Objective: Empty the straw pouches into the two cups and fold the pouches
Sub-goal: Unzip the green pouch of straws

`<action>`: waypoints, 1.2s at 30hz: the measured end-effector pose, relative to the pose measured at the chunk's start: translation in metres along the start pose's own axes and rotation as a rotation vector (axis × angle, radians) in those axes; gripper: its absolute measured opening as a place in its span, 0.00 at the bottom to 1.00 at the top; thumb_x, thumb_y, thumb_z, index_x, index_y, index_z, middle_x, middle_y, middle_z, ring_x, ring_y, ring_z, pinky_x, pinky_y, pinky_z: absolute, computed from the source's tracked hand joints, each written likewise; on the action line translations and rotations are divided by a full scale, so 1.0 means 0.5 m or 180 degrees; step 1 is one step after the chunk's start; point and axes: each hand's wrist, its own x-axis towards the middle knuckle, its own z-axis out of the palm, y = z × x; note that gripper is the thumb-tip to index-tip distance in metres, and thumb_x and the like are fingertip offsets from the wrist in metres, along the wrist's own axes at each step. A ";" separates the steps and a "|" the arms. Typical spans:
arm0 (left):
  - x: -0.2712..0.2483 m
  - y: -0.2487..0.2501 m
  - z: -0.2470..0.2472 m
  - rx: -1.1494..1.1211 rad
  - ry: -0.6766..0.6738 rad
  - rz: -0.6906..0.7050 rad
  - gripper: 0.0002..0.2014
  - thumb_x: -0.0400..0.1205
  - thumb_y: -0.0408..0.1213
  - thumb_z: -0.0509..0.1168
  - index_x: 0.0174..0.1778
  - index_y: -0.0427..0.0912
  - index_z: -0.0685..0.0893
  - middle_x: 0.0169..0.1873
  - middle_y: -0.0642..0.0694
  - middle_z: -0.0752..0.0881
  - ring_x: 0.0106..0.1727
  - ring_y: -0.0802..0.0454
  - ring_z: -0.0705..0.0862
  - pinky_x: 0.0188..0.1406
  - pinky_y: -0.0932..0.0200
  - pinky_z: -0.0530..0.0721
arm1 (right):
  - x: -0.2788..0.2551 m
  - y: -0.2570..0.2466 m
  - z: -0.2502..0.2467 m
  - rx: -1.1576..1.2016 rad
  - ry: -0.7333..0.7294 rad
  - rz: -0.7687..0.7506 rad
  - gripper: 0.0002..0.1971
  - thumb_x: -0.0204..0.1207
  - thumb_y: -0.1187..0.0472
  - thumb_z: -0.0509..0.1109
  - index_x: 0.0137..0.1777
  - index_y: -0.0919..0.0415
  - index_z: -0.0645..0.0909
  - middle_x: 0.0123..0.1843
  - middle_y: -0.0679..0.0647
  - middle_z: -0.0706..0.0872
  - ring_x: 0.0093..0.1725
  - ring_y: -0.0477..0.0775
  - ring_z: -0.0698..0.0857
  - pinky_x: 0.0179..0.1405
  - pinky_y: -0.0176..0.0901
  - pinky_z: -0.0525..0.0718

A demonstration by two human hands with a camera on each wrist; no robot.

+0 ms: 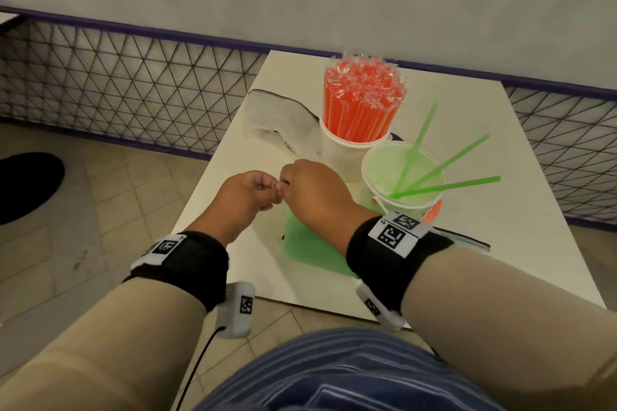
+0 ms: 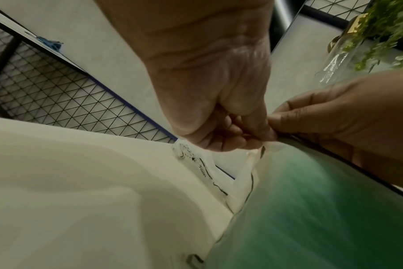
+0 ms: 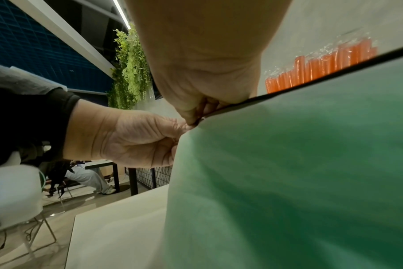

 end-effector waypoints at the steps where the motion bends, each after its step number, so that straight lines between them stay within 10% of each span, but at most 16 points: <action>1: 0.001 0.000 0.001 -0.0016 -0.0004 -0.0005 0.09 0.79 0.22 0.67 0.37 0.40 0.84 0.31 0.47 0.86 0.34 0.55 0.82 0.34 0.71 0.81 | -0.004 0.001 0.003 -0.0071 0.0090 -0.0090 0.06 0.80 0.61 0.64 0.48 0.62 0.82 0.47 0.56 0.81 0.46 0.59 0.80 0.36 0.46 0.67; 12: 0.010 0.005 -0.021 0.0234 -0.0122 0.0137 0.06 0.75 0.28 0.75 0.38 0.41 0.84 0.30 0.48 0.85 0.35 0.54 0.78 0.42 0.63 0.76 | -0.107 0.096 0.007 -0.0802 0.0716 -0.0360 0.07 0.64 0.69 0.72 0.34 0.59 0.77 0.32 0.57 0.77 0.29 0.62 0.77 0.27 0.47 0.65; 18: 0.002 0.055 0.039 0.2466 -0.0389 0.1622 0.18 0.74 0.36 0.70 0.61 0.47 0.82 0.58 0.51 0.83 0.60 0.53 0.78 0.65 0.59 0.72 | -0.128 0.141 0.021 -0.0694 0.0980 -0.0169 0.06 0.74 0.65 0.72 0.36 0.59 0.78 0.33 0.57 0.77 0.31 0.63 0.78 0.28 0.53 0.76; 24: 0.015 0.074 0.114 0.4082 -0.0569 0.2214 0.05 0.77 0.37 0.61 0.40 0.45 0.83 0.35 0.48 0.86 0.37 0.44 0.81 0.43 0.52 0.73 | -0.121 0.135 0.016 -0.0387 0.1059 -0.0084 0.06 0.74 0.60 0.70 0.43 0.63 0.84 0.36 0.58 0.82 0.34 0.64 0.81 0.32 0.55 0.81; 36: 0.022 0.020 0.152 0.3142 -0.0476 0.2361 0.05 0.68 0.40 0.47 0.29 0.49 0.66 0.23 0.49 0.72 0.27 0.47 0.66 0.36 0.54 0.62 | -0.112 0.129 -0.002 -0.0787 0.1104 -0.0323 0.07 0.65 0.62 0.72 0.28 0.59 0.78 0.27 0.56 0.77 0.25 0.61 0.76 0.27 0.48 0.68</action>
